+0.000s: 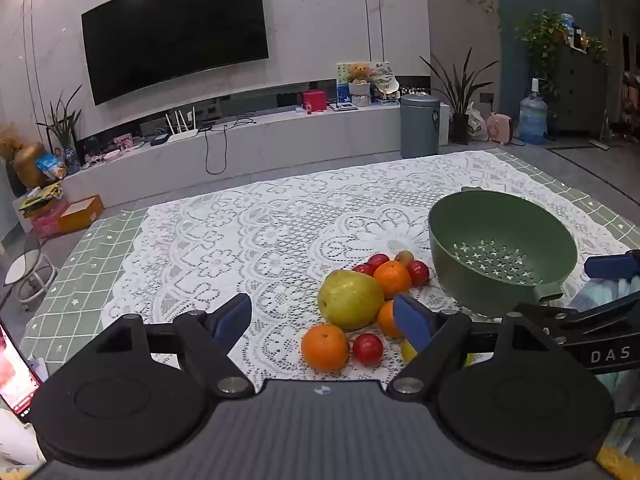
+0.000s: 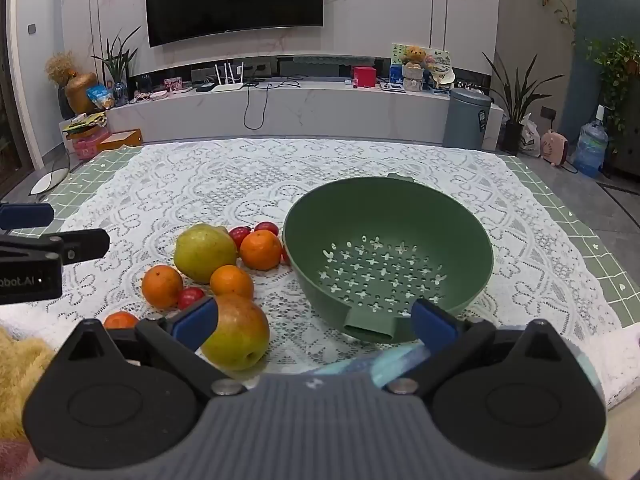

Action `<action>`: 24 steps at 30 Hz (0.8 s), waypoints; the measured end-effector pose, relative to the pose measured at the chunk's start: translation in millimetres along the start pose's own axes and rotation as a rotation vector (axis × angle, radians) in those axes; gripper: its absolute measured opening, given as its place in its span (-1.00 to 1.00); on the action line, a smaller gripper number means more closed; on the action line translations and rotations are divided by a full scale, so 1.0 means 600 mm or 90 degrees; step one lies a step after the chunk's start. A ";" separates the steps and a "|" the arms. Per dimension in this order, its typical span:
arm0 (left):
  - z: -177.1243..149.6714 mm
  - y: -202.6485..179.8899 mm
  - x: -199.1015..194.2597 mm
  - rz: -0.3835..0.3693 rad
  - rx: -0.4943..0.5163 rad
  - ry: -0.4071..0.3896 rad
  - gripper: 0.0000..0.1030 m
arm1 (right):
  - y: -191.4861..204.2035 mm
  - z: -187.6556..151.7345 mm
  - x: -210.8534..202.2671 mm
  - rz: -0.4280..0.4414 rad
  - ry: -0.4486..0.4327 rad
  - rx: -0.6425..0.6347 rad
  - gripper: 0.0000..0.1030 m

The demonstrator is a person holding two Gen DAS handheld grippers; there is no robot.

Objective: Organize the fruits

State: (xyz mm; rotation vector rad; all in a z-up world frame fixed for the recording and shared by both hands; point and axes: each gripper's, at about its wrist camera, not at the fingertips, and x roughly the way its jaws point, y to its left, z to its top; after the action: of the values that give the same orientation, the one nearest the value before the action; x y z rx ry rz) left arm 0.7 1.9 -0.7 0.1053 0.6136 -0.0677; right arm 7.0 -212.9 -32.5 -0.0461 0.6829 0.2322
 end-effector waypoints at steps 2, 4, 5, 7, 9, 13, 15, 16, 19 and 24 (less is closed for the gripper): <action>0.000 0.002 0.002 -0.008 0.002 0.002 0.83 | 0.001 0.000 0.000 -0.002 0.001 -0.003 0.93; 0.004 0.004 -0.008 0.004 0.001 -0.004 0.83 | 0.001 0.000 0.000 -0.001 0.001 -0.003 0.93; 0.005 0.005 -0.008 0.002 0.001 -0.004 0.83 | 0.002 -0.001 0.000 -0.001 0.001 -0.003 0.93; 0.006 0.010 -0.009 0.002 0.001 -0.003 0.82 | 0.002 -0.001 0.000 -0.001 0.000 -0.003 0.93; 0.002 -0.003 -0.005 0.010 0.008 -0.005 0.82 | 0.001 -0.001 -0.001 -0.001 0.000 -0.003 0.93; 0.002 -0.004 -0.008 0.011 0.008 -0.005 0.82 | 0.003 -0.001 0.001 -0.003 0.001 -0.004 0.93; 0.003 -0.004 -0.009 0.010 0.007 -0.006 0.82 | 0.003 -0.001 0.001 -0.004 0.001 -0.006 0.93; 0.002 -0.005 -0.010 0.010 0.006 -0.006 0.82 | 0.003 -0.001 0.001 -0.004 0.001 -0.006 0.93; 0.001 -0.003 -0.009 0.010 0.006 -0.006 0.82 | 0.003 -0.002 0.001 -0.004 0.001 -0.006 0.93; 0.001 -0.003 -0.010 0.012 0.005 -0.006 0.82 | 0.003 -0.002 0.001 -0.005 0.001 -0.007 0.93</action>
State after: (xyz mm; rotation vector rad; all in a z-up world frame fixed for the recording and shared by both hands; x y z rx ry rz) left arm -4.3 -0.1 3.2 0.1182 0.6024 -0.0530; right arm 6.3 -211.4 -33.4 -0.0588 0.6829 0.2287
